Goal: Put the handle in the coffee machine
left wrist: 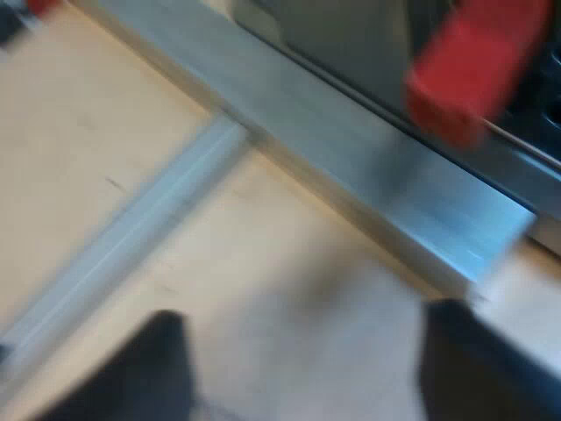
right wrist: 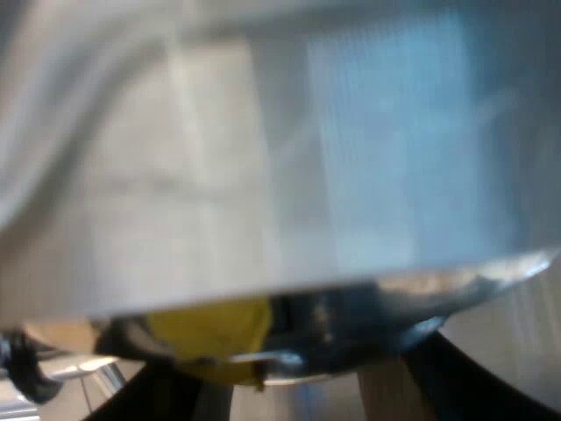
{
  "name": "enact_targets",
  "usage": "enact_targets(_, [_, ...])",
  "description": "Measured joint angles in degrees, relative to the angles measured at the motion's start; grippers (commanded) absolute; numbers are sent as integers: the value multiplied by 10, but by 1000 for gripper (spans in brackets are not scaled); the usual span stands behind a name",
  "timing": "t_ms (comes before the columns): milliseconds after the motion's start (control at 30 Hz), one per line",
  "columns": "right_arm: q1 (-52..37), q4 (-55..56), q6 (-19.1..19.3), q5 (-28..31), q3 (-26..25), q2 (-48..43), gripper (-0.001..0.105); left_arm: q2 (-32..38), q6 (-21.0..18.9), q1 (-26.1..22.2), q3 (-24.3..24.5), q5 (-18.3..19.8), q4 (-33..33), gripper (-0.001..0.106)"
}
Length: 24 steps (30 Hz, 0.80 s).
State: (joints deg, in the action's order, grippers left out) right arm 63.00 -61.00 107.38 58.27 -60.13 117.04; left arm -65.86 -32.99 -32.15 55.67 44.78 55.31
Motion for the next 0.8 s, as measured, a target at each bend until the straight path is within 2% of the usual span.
enact_targets(33, [0,0,0,0,0,0,37,0,0,0,15,3,-1,1])
enact_targets(200, [0,0,0,0,0,0,37,-9,2,19,46,6,-5,1])
enact_targets(433, [0,0,0,0,0,0,37,-101,-23,99,92,-9,13,1])
enact_targets(500, [0,0,0,0,0,0,37,-116,-24,118,115,-22,13,1])
enact_targets(567, [0,0,0,0,0,0,37,-133,-24,145,147,-53,13,1])
enact_targets(633, [0,0,0,0,0,0,37,-144,-24,159,161,-61,15,1])
enact_targets(800, [0,0,0,0,0,0,37,-200,-6,198,199,-65,79,1])
